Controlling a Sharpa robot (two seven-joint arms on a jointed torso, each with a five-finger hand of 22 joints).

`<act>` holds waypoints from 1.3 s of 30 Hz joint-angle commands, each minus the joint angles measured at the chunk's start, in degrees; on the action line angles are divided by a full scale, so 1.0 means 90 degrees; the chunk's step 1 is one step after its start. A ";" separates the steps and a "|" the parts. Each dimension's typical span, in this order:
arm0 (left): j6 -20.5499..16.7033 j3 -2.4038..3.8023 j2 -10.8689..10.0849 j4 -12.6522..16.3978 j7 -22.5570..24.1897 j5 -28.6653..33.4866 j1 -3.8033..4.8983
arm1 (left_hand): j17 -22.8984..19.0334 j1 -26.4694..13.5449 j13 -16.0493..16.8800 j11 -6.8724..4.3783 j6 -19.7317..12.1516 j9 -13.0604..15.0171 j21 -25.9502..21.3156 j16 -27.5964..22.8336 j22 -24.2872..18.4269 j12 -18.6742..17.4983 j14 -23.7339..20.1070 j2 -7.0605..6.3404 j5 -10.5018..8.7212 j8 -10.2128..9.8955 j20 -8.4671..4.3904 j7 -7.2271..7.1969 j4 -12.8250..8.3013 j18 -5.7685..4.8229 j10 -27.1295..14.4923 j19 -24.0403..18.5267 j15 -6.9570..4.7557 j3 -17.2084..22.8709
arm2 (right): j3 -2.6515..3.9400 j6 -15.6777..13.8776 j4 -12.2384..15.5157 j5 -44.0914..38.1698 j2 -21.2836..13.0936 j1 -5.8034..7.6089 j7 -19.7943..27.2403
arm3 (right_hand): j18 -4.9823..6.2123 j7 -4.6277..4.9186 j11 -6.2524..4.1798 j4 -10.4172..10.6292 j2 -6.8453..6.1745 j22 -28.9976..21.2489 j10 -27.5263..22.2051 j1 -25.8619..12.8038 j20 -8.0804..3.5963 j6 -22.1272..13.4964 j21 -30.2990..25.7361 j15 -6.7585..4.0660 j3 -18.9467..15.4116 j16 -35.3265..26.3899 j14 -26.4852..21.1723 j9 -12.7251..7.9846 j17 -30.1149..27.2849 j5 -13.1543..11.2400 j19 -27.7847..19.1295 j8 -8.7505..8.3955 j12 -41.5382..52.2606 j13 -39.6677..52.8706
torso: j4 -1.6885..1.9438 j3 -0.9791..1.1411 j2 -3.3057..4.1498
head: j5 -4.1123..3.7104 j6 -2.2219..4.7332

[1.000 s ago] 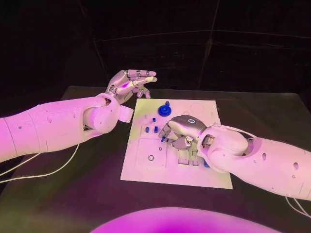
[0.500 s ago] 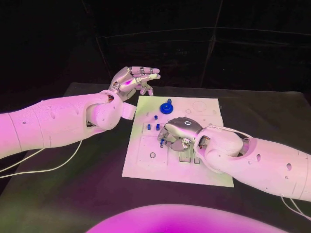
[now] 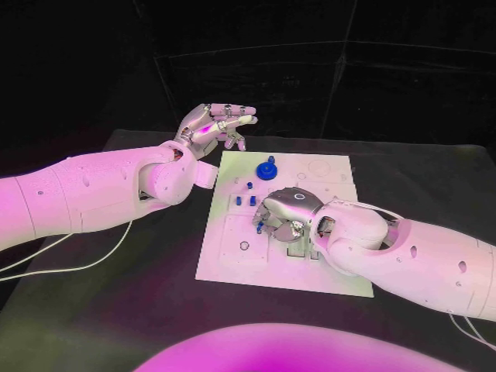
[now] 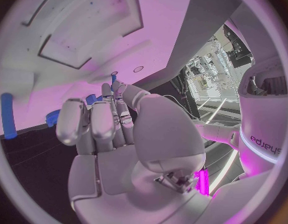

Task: Assemble the parts on the task board

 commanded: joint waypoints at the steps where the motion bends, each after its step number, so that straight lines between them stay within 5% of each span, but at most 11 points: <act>1: 0.0080 0.0006 0.0002 0.0004 0.0011 0.0022 0.0010 | -0.0008 -0.0062 -0.0001 0.0011 -0.0059 -0.0003 -0.0038 -0.0039 -0.0008 0.0040 -0.0045 -0.0022 0.0006 0.0043 0.0009 0.0008 0.0023 0.0032 -0.0040 -0.0054 -0.0003 -0.0026 | -0.0010 0.0153 0.0013 -0.0095 0.0002 -0.0006 -0.0055 | -0.0063 0.0017 0.0004 0.0004 -0.0057 0.0010 0.0033 -0.0025 0.0010 0.0036 0.0034 -0.0026 0.0032 0.0022 0.0066 0.0006 -0.0011 -0.0027 0.0026 -0.0019 -0.0019 0.0009 | -0.0005 0.0001 0.0001 | 0.0002 -0.0001; 12: 0.0087 0.0005 -0.0001 0.0001 0.0001 0.0022 0.0010 | -0.0014 -0.0063 0.0000 0.0011 -0.0063 -0.0002 -0.0041 -0.0039 -0.0011 0.0044 -0.0049 -0.0022 0.0007 0.0046 0.0010 0.0008 0.0021 0.0033 -0.0045 -0.0054 -0.0003 -0.0028 | -0.0012 0.0184 0.0013 -0.0136 0.0011 -0.0011 -0.0081 | -0.0064 0.0015 0.0003 0.0005 -0.0059 0.0012 0.0039 -0.0029 0.0012 0.0039 0.0037 -0.0025 0.0042 0.0019 0.0065 0.0007 -0.0020 -0.0028 0.0026 -0.0016 -0.0020 0.0011 | 0.0000 0.0000 0.0001 | 0.0001 -0.0007; 23: 0.0091 0.0005 -0.0004 -0.0018 -0.0011 0.0022 0.0010 | -0.0014 -0.0063 0.0000 0.0011 -0.0063 -0.0002 -0.0041 -0.0039 -0.0011 0.0044 -0.0049 -0.0022 0.0007 0.0046 0.0010 0.0008 0.0021 0.0033 -0.0045 -0.0054 -0.0003 -0.0028 | -0.0012 -0.0214 0.0154 -0.0239 -0.0047 -0.0043 -0.0029 | -0.0068 0.0011 -0.0001 0.0001 -0.0068 0.0031 0.0050 -0.0029 0.0012 0.0048 0.0049 -0.0026 0.0052 0.0031 0.0068 0.0009 -0.0006 -0.0029 0.0037 -0.0012 -0.0019 0.0014 | -0.0002 0.0003 0.0004 | 0.0006 -0.0011; 39: 0.0123 0.0005 0.0000 -0.0043 -0.0046 0.0022 0.0010 | -0.0002 -0.0063 0.0000 0.0012 -0.0069 -0.0002 -0.0046 -0.0030 -0.0015 0.0050 -0.0047 -0.0021 0.0009 0.0050 0.0011 0.0008 0.0019 0.0034 -0.0053 -0.0053 -0.0003 -0.0029 | -0.0012 -0.0350 0.0195 -0.0440 -0.0094 -0.0051 -0.0286 | -0.0070 0.0007 -0.0004 -0.0004 -0.0082 0.0045 0.0062 -0.0032 0.0013 0.0058 0.0059 -0.0027 0.0059 0.0037 0.0070 0.0011 -0.0002 -0.0030 0.0046 -0.0007 -0.0017 0.0016 | 0.0001 -0.0001 0.0003 | -0.0001 -0.0018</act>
